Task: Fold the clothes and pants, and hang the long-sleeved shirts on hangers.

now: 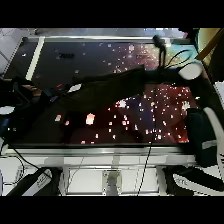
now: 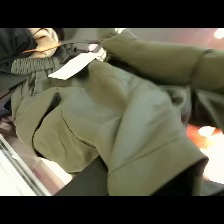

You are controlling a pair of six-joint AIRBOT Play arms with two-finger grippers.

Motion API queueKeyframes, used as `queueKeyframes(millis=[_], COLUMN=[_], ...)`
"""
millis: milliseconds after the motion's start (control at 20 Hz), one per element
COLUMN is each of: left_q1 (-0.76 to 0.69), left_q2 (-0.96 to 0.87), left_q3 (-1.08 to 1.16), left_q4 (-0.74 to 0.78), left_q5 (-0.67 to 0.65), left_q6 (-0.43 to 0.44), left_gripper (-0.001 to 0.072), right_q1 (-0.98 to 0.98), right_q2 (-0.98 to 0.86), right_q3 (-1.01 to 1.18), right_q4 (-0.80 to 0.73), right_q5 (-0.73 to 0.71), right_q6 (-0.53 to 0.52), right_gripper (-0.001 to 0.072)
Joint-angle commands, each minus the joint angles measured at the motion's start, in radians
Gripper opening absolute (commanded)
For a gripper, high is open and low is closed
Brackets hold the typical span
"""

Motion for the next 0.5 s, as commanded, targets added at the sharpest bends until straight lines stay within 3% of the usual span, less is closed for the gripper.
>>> queueKeyframes(millis=[0,100,300,350,400,450], left_q1=[-0.027,-0.063,-0.135,-0.153,-0.168,-0.18], left_q2=[0.031,0.029,0.029,0.029,0.029,0.029], left_q3=[-0.005,-0.028,-0.095,-0.105,-0.111,-0.112], left_q4=[0.104,0.17,0.176,0.176,0.176,0.176], left_q5=[-0.138,-0.137,-0.124,-0.113,-0.102,-0.092], left_q6=[-0.008,-0.058,-0.06,-0.06,-0.061,-0.061], left_gripper=[0.0037,0.0037,0.0037,0.0037,0.0037,0.0037], right_q1=[-0.021,-0.021,-0.021,-0.021,-0.022,-0.022], right_q2=[0.025,-0.013,-0.152,-0.196,-0.236,-0.257], right_q3=[0.086,0.036,-0.078,-0.094,-0.097,-0.096], right_q4=[-0.233,-0.271,-0.296,-0.297,-0.301,-0.305], right_q5=[0.254,0.302,0.291,0.285,0.281,0.266], right_q6=[0.195,0.2,0.2,0.2,0.195,0.195], right_gripper=[0.0007,0.0007,0.0027,0.016,0.0364,0.0396])
